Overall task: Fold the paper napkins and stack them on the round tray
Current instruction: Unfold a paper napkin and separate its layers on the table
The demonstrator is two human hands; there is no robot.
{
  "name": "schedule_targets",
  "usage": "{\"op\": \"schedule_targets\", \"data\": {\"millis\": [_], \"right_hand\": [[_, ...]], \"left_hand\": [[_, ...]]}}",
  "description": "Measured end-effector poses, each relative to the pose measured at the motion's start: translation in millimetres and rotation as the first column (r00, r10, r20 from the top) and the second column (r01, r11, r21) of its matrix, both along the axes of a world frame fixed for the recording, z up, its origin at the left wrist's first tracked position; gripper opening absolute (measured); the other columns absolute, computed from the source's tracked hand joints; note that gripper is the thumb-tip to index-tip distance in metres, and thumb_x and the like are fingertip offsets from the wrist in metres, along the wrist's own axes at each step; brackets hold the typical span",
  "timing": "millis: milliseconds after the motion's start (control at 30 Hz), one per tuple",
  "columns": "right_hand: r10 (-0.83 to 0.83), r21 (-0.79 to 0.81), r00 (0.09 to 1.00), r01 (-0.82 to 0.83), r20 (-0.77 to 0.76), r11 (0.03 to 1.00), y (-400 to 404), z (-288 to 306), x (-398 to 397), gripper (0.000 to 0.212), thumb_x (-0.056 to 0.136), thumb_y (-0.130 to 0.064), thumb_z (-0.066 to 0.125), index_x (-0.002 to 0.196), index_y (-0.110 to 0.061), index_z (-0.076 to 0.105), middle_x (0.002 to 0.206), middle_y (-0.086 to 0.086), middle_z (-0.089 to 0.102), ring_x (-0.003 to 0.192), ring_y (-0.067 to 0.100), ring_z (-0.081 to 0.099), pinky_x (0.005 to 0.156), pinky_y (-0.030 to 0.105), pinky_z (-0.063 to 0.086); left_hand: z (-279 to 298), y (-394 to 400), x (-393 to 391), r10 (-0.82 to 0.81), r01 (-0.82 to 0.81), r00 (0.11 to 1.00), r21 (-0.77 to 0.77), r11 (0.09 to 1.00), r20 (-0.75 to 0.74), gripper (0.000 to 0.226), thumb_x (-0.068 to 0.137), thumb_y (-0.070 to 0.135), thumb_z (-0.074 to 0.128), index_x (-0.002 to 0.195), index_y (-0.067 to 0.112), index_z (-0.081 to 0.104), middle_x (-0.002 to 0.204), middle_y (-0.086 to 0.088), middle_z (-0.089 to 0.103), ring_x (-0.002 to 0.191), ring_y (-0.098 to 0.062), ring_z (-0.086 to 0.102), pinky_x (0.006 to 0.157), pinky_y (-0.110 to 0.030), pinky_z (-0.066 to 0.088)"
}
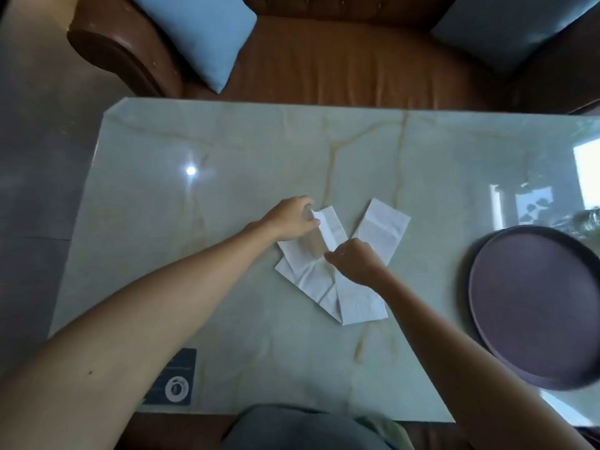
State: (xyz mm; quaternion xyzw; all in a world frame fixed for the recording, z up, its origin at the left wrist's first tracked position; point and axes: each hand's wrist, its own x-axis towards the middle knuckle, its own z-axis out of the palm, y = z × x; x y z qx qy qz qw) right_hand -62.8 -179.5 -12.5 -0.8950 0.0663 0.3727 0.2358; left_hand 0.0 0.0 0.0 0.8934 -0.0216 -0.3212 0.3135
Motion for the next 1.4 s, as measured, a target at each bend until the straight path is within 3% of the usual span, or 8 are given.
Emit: {"op": "schedule_targets", "data": {"millis": [167, 333, 433, 633, 800, 1033, 1167, 1400], "right_hand": [[-0.334, 0.185, 0.924, 0.366, -0.185, 0.912, 1.5, -14.8, -10.6, 0.05, 0.089, -0.036, 0.061, 0.096, 0.012, 0.07, 0.089, 0.023, 0.076, 0.069, 0.022, 0.063, 0.067, 0.033, 0.051], [-0.525, 0.336, 0.806, 0.592, -0.275, 0.733, 4.0, -14.9, -12.9, 0.048, 0.095, -0.038, 0.067, 0.106, 0.009, 0.069, 0.079, 0.009, 0.062, 0.068, 0.021, 0.058, 0.068, 0.032, 0.05], [-0.613, 0.366, 0.741, 0.669, -0.273, 0.646, 5.5, -14.2, -11.5, 0.056, 0.093, -0.042, 0.07, 0.11, 0.011, 0.066, 0.084, 0.009, 0.057, 0.074, 0.021, 0.052, 0.07, 0.033, 0.05], [-0.699, 0.399, 0.69, 0.704, -0.19, 0.587, 2.6, -2.2, -5.3, 0.03, 0.086, -0.032, 0.075, 0.075, -0.007, 0.065, 0.073, 0.0, 0.047, 0.072, 0.018, 0.042, 0.068, 0.034, 0.035], [-0.704, 0.529, 0.682, 0.679, -0.199, 0.509, -6.6, 17.5, -4.9, 0.02, 0.088, -0.024, 0.075, 0.082, -0.007, 0.068, 0.079, 0.0, 0.063, 0.076, 0.015, 0.057, 0.077, 0.032, 0.042], [-0.763, 0.633, 0.599, 0.693, -0.241, 0.345, -18.1, 48.1, -10.8, 0.035, 0.085, -0.015, 0.077, 0.119, -0.011, 0.067, 0.111, 0.012, 0.077, 0.104, 0.027, 0.074, 0.097, 0.04, 0.057], [-0.78, 0.689, 0.578, 0.667, -0.239, 0.283, -23.1, 72.6, -14.6, 0.036, 0.087, -0.012, 0.074, 0.122, -0.009, 0.065, 0.107, 0.015, 0.079, 0.096, 0.028, 0.076, 0.089, 0.041, 0.059], [-0.713, 0.693, 0.691, 0.573, -0.122, 0.437, -34.3, 108.6, -23.4, 0.032, 0.093, -0.024, 0.074, 0.123, -0.017, 0.063, 0.105, 0.004, 0.076, 0.095, 0.02, 0.07, 0.093, 0.036, 0.053]], "left_hand": [[-10.8, -3.0, 1.0, 0.058, -0.059, 0.996, -0.011, 0.998, -0.069, 0.067, 0.093, 0.038, 0.067, 0.15, 0.012, 0.043, 0.154, -0.007, 0.047, 0.142, -0.023, 0.045, 0.11, -0.03, 0.036], [-24.9, -4.5, -1.2, 0.116, -0.121, 0.989, -0.051, 0.991, -0.09, 0.048, 0.092, 0.036, 0.068, 0.132, 0.012, 0.059, 0.121, -0.009, 0.066, 0.108, -0.022, 0.062, 0.096, -0.034, 0.05], [-28.9, -5.3, -4.6, 0.173, -0.181, 0.98, -0.076, 0.981, -0.095, 0.057, 0.092, 0.04, 0.068, 0.14, 0.012, 0.054, 0.131, -0.009, 0.062, 0.121, -0.023, 0.059, 0.09, -0.026, 0.042], [-25.1, -3.1, -12.7, 0.372, -0.38, 0.925, -0.218, 0.899, -0.079, 0.046, 0.089, 0.023, 0.071, 0.132, 0.01, 0.06, 0.066, 0.009, 0.053, 0.073, -0.012, 0.059, 0.076, -0.026, 0.045], [0.3, 0.0, -27.5, 0.435, -0.422, 0.899, -0.379, 0.824, -0.054, 0.048, 0.088, 0.02, 0.073, 0.133, 0.015, 0.059, 0.082, -0.002, 0.071, 0.087, -0.015, 0.068, 0.09, -0.03, 0.051], [43.6, 0.7, -47.4, 0.522, -0.458, 0.852, -0.548, 0.7, -0.045, 0.051, 0.093, 0.018, 0.071, 0.14, 0.018, 0.054, 0.073, 0.001, 0.06, 0.068, 0.001, 0.056, 0.073, -0.011, 0.044], [61.5, -0.6, -60.4, 0.443, -0.429, 0.887, -0.59, 0.684, -0.13, 0.072, 0.087, 0.044, 0.071, 0.15, 0.034, 0.038, 0.093, -0.025, 0.071, 0.089, -0.018, 0.065, 0.087, -0.032, 0.047], [84.1, -11.9, -82.2, 0.414, -0.364, 0.908, -0.607, 0.706, -0.064, 0.028, 0.087, 0.03, 0.071, 0.115, 0.035, 0.071, 0.101, -0.02, 0.073, 0.084, -0.019, 0.062, 0.083, -0.034, 0.05]]}}
